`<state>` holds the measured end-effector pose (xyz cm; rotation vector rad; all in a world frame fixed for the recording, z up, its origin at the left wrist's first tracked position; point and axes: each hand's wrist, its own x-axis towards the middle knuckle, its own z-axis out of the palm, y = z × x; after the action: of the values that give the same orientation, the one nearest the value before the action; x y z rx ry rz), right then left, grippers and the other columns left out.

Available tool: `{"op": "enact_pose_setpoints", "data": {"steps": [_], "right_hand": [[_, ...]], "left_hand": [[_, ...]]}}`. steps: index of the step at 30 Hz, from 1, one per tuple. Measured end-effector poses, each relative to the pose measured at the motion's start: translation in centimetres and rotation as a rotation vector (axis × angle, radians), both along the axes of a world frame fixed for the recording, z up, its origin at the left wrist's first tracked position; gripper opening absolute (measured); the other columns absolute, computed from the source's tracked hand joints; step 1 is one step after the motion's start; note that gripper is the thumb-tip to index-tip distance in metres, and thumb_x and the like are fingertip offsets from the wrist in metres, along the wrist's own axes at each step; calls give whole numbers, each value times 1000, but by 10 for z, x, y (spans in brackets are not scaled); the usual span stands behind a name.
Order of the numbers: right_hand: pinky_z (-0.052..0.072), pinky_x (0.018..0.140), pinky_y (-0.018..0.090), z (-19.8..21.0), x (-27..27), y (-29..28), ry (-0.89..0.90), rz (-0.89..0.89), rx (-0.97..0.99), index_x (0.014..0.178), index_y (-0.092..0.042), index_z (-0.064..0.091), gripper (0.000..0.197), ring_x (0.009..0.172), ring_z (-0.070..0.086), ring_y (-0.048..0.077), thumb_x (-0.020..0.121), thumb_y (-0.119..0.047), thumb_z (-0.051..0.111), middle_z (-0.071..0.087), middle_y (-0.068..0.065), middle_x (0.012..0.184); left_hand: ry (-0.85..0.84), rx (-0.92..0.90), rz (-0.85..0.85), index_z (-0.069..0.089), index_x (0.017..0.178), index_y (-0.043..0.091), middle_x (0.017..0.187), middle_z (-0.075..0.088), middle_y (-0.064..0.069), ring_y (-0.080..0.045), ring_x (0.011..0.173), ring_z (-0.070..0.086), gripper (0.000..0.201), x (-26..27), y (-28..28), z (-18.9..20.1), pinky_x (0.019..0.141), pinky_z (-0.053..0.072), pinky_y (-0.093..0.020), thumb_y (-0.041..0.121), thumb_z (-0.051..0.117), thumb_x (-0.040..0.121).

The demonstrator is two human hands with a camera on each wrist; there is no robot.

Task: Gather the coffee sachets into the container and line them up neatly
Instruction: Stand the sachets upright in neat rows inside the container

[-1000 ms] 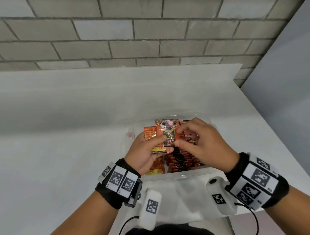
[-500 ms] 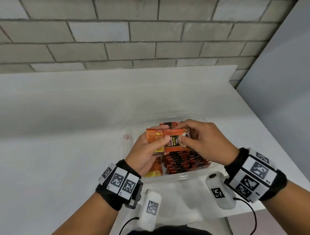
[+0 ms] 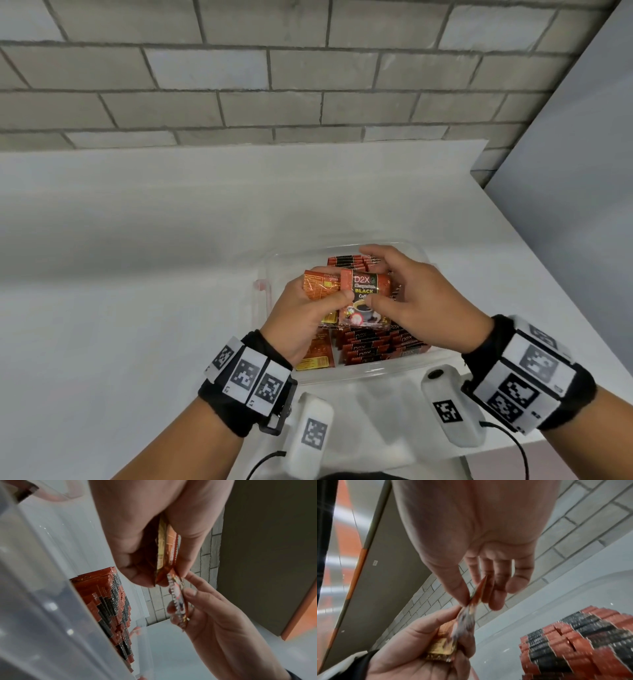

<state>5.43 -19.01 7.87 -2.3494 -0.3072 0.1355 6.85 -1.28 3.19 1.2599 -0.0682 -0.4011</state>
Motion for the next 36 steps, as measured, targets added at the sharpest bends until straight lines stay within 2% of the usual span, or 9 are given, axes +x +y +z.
{"op": "enact_pose_setpoints", "data": {"steps": [4, 8, 12, 17, 22, 24, 27, 31, 36], "right_hand": [[42, 70, 15, 6, 0, -18, 25, 174, -241, 111, -22, 58, 21, 79, 56, -1, 94, -11, 51, 56, -21, 85], [48, 74, 30, 8, -6, -50, 102, 136, -363, 96, -26, 55, 17, 78, 59, 9, 95, -12, 46, 62, -11, 85], [43, 81, 24, 10, -12, -66, 202, 164, -460, 97, -27, 54, 20, 83, 60, 11, 97, -12, 41, 63, -16, 86], [33, 79, 15, 3, -15, -66, 259, 214, -526, 98, -30, 57, 22, 83, 57, -1, 98, -15, 42, 65, -20, 89], [27, 93, 27, -13, -18, -58, 255, 247, -698, 104, -32, 62, 25, 91, 55, 3, 99, -23, 39, 64, -19, 99], [21, 88, 27, -17, -18, -54, 243, 253, -738, 106, -34, 64, 26, 97, 52, 1, 99, -26, 40, 60, -19, 105], [18, 81, 25, -20, -15, -50, 207, 250, -758, 106, -34, 66, 23, 95, 49, 0, 97, -27, 45, 58, -18, 102], [21, 81, 24, -24, -9, -46, 174, 261, -765, 95, -28, 65, 12, 86, 54, 2, 93, -25, 54, 65, -17, 94], [21, 80, 25, -28, -3, -45, 176, 303, -847, 83, -32, 58, 10, 83, 46, 4, 89, -24, 58, 53, -17, 87]], "left_hand": [[37, -21, -15, 66, 105, 13, 86, 70, -9, -23, 75, 64, 34, 1, 5, -1, 67, 52, -33, 20, 69, 72], [104, -49, 10, 65, 108, 13, 84, 70, -8, -17, 71, 65, 28, 5, 12, 0, 64, 54, -28, 21, 64, 81], [133, -67, 16, 66, 107, 13, 81, 70, -7, -15, 66, 65, 19, 5, 15, 1, 60, 54, -25, 14, 58, 90], [150, -46, 16, 66, 107, 15, 82, 71, -5, -14, 67, 66, 19, 4, 13, 1, 61, 55, -24, 14, 58, 90], [168, -36, 19, 66, 108, 16, 85, 71, -6, -15, 70, 66, 20, 2, 12, 0, 64, 55, -25, 15, 60, 89], [173, -42, 20, 66, 107, 16, 84, 71, -7, -15, 69, 66, 19, 1, 12, 0, 64, 55, -25, 15, 59, 89], [177, -31, 26, 66, 108, 17, 85, 72, -7, -15, 70, 67, 19, 2, 13, 0, 65, 55, -26, 15, 59, 89], [186, -32, 27, 65, 109, 15, 85, 72, -7, -15, 70, 67, 20, 1, 12, 0, 64, 55, -26, 15, 59, 90], [186, -31, 29, 66, 107, 16, 85, 72, -8, -15, 69, 66, 19, 0, 13, 0, 63, 55, -26, 16, 59, 89]]}}
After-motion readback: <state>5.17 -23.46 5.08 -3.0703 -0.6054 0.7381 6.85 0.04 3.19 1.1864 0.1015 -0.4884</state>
